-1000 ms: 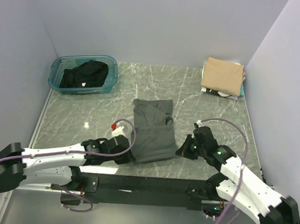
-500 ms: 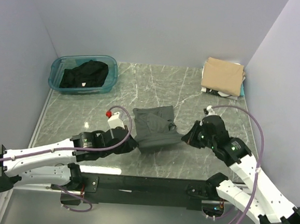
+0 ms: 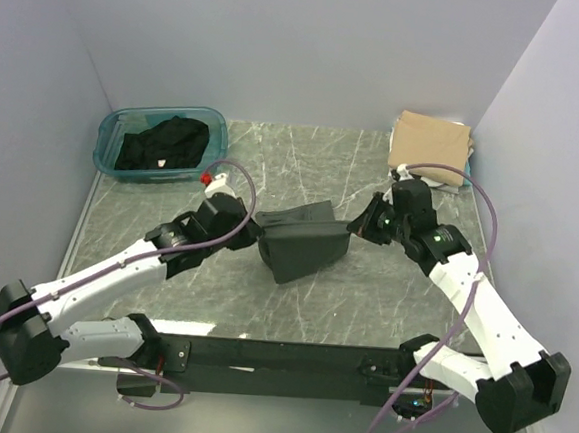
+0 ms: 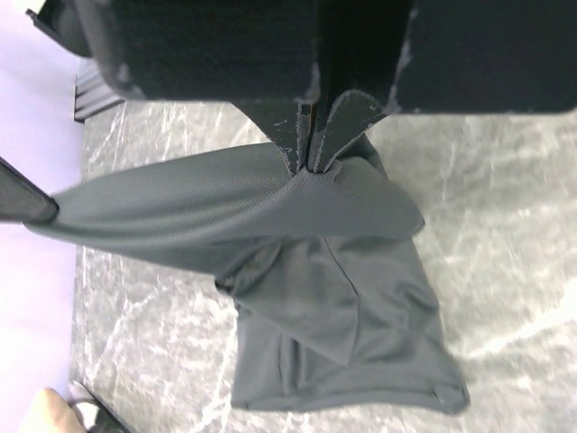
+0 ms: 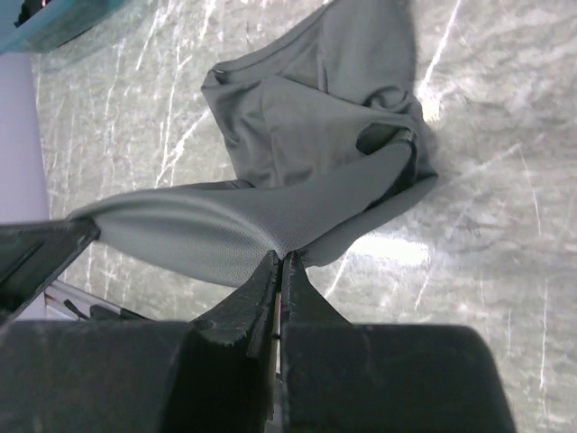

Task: Fold and stack the t-shirts
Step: Fold the tshirt

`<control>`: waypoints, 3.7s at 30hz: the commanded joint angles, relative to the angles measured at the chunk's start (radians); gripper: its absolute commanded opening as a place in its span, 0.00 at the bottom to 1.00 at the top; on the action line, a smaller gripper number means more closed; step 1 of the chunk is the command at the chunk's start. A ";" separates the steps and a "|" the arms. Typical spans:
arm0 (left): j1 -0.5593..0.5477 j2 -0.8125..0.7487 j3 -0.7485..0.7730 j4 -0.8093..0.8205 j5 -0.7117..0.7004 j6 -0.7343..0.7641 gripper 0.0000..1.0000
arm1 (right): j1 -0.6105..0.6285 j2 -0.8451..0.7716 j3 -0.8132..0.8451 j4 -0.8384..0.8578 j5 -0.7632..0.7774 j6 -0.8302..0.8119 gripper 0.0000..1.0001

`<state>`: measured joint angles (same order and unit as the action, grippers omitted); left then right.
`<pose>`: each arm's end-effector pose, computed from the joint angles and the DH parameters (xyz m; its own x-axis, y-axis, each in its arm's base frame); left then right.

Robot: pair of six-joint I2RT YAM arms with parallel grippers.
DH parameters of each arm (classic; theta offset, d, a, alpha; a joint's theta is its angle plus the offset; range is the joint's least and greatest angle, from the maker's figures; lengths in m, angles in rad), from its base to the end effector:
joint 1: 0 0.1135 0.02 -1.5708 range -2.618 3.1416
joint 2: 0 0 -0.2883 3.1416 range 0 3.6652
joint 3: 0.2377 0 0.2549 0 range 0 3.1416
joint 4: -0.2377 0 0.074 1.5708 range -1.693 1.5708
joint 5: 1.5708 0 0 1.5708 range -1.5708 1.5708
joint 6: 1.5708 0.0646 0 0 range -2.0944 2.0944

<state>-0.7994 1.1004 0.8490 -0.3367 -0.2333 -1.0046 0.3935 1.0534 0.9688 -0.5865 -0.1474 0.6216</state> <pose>0.1906 -0.1746 0.2911 -0.6830 -0.4754 -0.5546 -0.0242 0.7735 -0.6334 0.2155 0.0998 0.3172 -0.7496 0.3125 -0.5835 -0.0602 0.8457 0.5303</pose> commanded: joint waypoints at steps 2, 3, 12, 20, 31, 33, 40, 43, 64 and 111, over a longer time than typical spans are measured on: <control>0.086 0.053 0.051 0.060 0.109 0.080 0.01 | -0.028 0.048 0.080 0.083 -0.023 -0.037 0.00; 0.095 0.073 0.056 0.064 0.118 0.086 0.01 | -0.033 0.059 0.087 0.089 -0.029 -0.039 0.00; 0.203 0.170 0.065 0.143 0.195 0.116 0.01 | -0.058 0.175 0.143 0.152 -0.072 -0.043 0.00; 0.296 0.298 0.128 0.166 0.210 0.150 0.01 | -0.085 0.361 0.235 0.200 -0.077 -0.057 0.00; 0.388 0.593 0.280 0.248 0.293 0.196 0.01 | -0.125 0.634 0.384 0.237 -0.052 -0.060 0.00; 0.407 0.657 0.314 0.243 0.313 0.190 0.01 | -0.130 0.692 0.418 0.237 -0.061 -0.066 0.00; 0.434 0.797 0.421 0.209 0.296 0.205 0.21 | -0.145 0.868 0.542 0.217 -0.077 -0.114 0.19; 0.439 0.826 0.459 0.205 0.314 0.215 0.44 | -0.148 0.916 0.594 0.217 -0.070 -0.137 0.48; 0.319 0.693 0.252 0.225 0.243 0.162 0.73 | -0.150 0.490 0.068 0.317 -0.050 -0.206 0.70; 0.338 0.526 0.053 0.343 0.275 0.143 0.41 | -0.101 0.478 -0.088 0.366 -0.136 -0.123 0.30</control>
<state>-0.4534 1.6978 0.9047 0.0505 0.0624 -0.9058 0.2886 1.6054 0.8169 -0.1947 -0.3260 0.5140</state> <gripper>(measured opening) 0.400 0.292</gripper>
